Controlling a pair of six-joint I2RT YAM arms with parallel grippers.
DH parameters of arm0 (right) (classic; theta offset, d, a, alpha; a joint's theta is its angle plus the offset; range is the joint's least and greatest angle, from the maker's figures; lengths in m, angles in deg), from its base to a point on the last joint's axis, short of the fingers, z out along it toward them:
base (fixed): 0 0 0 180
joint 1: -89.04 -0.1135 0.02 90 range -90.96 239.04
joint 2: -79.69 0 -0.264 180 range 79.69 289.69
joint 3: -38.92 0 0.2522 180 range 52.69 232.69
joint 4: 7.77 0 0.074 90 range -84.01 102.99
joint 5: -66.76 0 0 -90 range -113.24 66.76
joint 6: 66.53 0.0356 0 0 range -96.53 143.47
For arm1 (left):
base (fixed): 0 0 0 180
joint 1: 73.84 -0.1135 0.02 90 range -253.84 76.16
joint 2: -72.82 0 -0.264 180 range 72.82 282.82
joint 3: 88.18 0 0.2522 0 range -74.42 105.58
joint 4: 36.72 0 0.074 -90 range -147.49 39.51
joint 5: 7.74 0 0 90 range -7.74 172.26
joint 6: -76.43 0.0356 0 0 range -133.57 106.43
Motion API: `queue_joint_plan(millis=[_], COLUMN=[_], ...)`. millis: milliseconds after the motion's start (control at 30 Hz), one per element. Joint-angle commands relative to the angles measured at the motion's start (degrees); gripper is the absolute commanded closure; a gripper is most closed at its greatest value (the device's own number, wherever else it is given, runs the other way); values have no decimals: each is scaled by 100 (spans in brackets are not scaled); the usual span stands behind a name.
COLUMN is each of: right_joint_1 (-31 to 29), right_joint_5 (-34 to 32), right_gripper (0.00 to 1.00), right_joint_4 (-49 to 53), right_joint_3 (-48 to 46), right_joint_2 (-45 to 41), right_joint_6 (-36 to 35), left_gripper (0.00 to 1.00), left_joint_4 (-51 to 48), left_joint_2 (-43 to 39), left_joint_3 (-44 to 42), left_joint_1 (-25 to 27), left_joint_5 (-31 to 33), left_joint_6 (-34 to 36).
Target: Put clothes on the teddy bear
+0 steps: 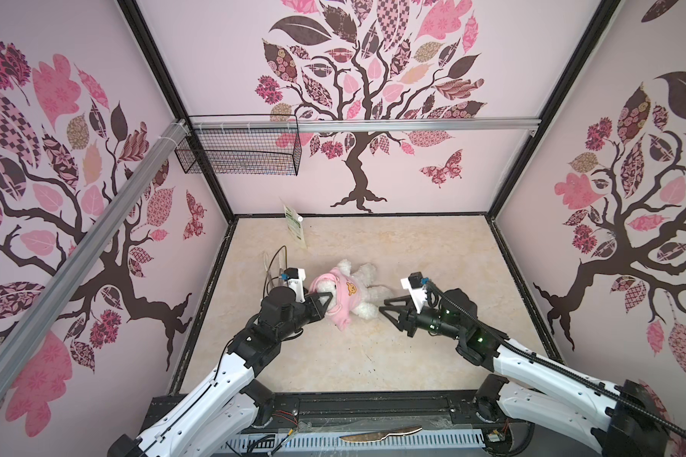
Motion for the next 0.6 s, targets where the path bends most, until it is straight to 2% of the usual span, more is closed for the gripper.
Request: queue_joint_plan(millis=[0, 133, 333, 433, 567], right_joint_1=[-483, -614, -936, -937, -920], right_joint_5=[-459, -456, -1483, -1765, -2391], right_gripper=[64, 69, 71, 71, 71], right_joint_4=[-697, -1941, -3596, -4328, -4586], right_joint_3=[-246, -617, -869, -913, -829], right_joint_2=[250, 850, 1772, 2086, 2352], right_joint_6=[-405, -124, -234, -384, -704], left_gripper=[100, 100, 100, 100, 100], left_joint_4=[872, 999, 1723, 1908, 1920], left_joint_2=[-132, -70, 133, 215, 266], left_joint_3=[-89, -111, -343, -383, -358], left_joint_1=[-164, -178, -174, -166, -162], left_joint_5=[-603, -861, -1279, -1401, -1465], left_joint_6=[-1615, -2232, -3171, -3380, -3401])
